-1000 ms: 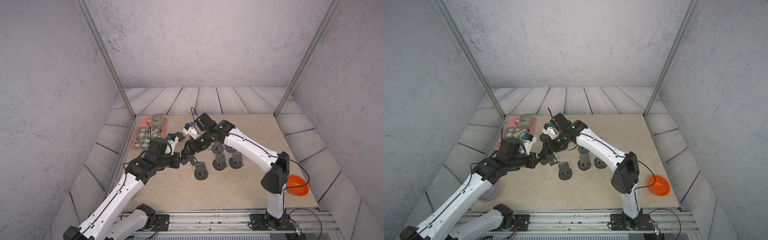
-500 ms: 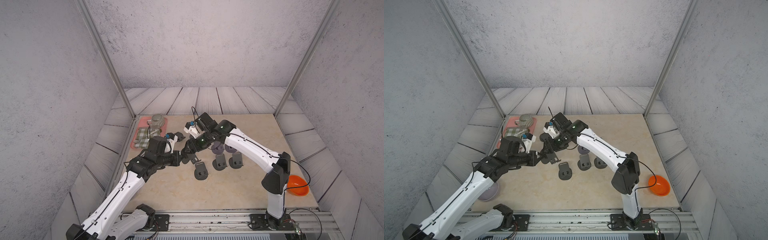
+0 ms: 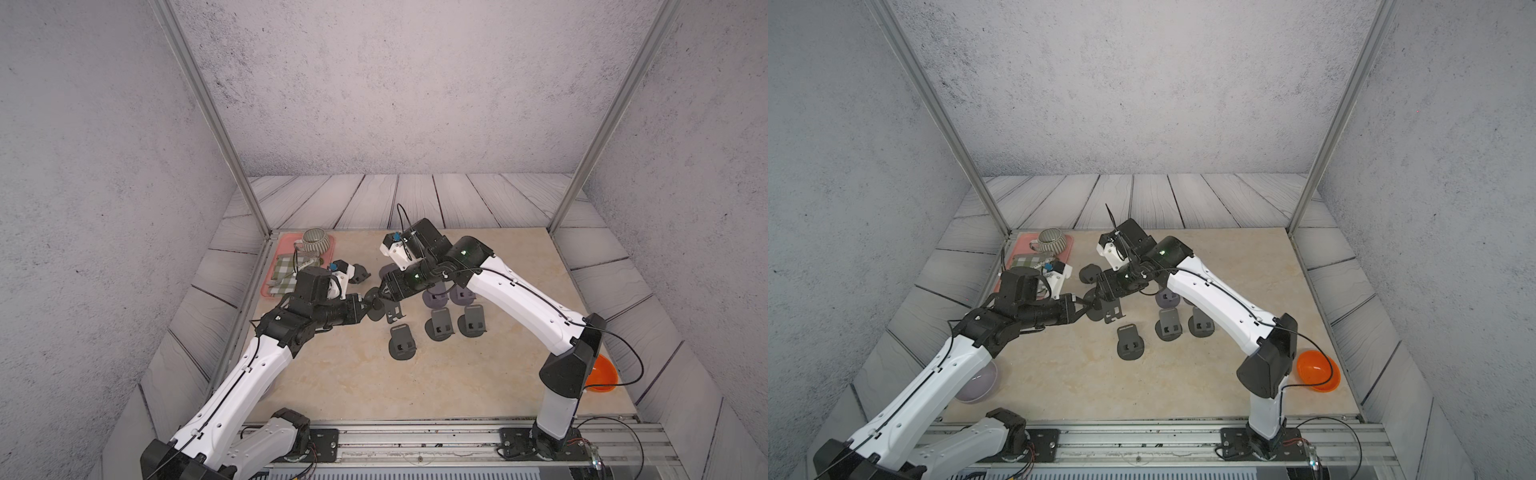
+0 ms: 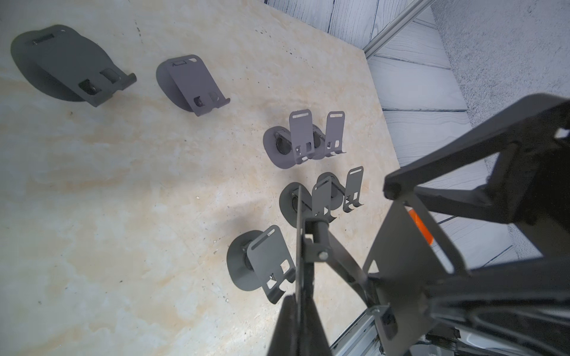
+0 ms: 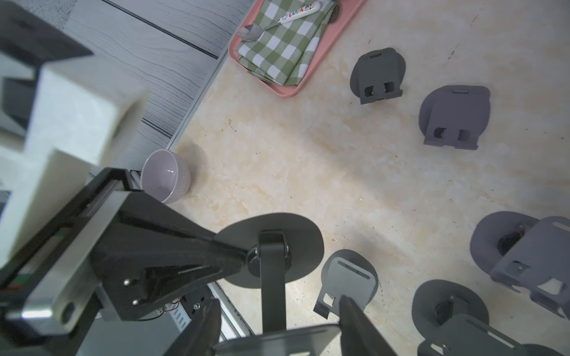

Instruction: Open the phone stand

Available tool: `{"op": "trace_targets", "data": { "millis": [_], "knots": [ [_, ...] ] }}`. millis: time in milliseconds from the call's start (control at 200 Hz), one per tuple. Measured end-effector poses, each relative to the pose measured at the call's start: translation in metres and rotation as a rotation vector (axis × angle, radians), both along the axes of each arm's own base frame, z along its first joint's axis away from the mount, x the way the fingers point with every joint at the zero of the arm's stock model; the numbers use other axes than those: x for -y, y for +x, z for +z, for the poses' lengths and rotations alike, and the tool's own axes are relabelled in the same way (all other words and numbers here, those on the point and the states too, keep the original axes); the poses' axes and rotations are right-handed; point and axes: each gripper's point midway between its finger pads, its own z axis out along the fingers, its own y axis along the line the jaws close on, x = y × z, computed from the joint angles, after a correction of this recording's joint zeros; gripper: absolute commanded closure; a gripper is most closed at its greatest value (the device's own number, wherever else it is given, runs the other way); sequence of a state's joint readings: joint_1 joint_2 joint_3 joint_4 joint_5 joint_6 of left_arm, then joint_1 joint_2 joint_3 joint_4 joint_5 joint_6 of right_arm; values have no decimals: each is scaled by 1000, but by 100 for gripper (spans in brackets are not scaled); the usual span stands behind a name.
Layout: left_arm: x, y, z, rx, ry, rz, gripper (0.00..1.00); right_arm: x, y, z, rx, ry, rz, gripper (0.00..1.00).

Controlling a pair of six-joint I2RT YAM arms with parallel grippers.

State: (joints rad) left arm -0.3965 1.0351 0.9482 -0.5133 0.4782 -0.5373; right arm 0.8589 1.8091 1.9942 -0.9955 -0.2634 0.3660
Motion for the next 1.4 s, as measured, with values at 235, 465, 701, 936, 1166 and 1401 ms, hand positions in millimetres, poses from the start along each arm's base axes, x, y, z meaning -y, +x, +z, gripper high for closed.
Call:
{"op": "trace_targets", "data": {
  "millis": [235, 465, 701, 936, 1166, 1401],
  "knots": [
    [4, 3, 4, -3, -46, 0, 100, 15, -4, 12, 30, -10, -26, 41],
    [6, 2, 4, -17, -60, -2, 100, 20, -8, 11, 23, -7, -38, 22],
    [-37, 3, -55, -185, 96, 173, 100, 31, -24, 48, 48, 78, -25, 1],
    [-31, -3, -35, -126, 13, 152, 100, 20, -25, 31, -7, 100, -14, 1],
    [-15, -8, -34, -138, -105, 109, 100, 3, -21, -2, -102, 92, -9, 1],
    [-5, -7, -23, -130, -191, 78, 100, -8, -16, -12, -122, 103, -4, 5]
  ]
}}
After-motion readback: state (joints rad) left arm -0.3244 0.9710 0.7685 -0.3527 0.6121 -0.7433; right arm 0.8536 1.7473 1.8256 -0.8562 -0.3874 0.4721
